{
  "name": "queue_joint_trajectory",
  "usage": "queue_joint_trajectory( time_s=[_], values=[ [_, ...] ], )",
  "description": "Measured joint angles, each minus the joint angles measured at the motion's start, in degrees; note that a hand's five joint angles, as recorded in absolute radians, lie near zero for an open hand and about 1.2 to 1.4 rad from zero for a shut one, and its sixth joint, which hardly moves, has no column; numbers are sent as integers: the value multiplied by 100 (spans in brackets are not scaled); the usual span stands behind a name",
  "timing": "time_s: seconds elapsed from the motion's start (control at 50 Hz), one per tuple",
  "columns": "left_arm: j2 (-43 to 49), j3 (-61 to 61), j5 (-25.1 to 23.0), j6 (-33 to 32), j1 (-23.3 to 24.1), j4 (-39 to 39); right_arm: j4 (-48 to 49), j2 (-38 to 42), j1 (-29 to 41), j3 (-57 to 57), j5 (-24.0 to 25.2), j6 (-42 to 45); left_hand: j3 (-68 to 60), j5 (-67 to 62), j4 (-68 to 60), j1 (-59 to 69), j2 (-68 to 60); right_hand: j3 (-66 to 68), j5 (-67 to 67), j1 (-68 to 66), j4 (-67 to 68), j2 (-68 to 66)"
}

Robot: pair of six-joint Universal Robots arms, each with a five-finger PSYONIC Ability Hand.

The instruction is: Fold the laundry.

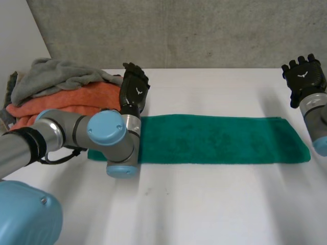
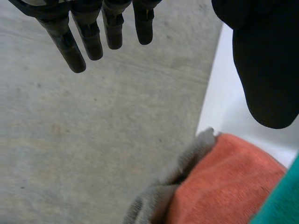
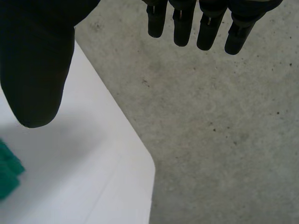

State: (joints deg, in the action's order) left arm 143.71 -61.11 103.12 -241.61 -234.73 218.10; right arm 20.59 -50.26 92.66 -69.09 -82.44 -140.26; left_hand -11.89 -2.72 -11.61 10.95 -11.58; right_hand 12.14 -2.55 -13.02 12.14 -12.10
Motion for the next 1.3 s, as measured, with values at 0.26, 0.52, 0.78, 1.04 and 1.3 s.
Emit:
queue_joint_trajectory(
  time_s=[0.26,0.52,0.78,1.04,1.3],
  values=[
    [-1384,-1947,13,602,256,350,-2549,-1102,-907,-1592,1256,-109,0,0,0,0,0,967,-966,-849,946,-740],
    [-2363,-3004,-29,2109,258,-51,-1806,-992,-1292,-2327,1433,-52,0,0,0,0,0,3620,-3562,-3518,3613,-3649],
    [-2677,-3193,-26,2191,204,-214,-1268,-654,-1772,-1996,978,36,0,0,0,0,0,5610,-5342,-5002,5643,-5533],
    [-3248,-3495,-22,2191,51,-325,-580,-1021,-1902,-1955,0,1345,0,0,0,0,0,5610,-5344,-5002,5661,-5533],
    [-3786,-3766,-15,2508,-425,-438,134,-1509,1148,-1960,1322,693,0,0,0,0,0,5627,-5410,-5002,5666,-5547]
  ],
)
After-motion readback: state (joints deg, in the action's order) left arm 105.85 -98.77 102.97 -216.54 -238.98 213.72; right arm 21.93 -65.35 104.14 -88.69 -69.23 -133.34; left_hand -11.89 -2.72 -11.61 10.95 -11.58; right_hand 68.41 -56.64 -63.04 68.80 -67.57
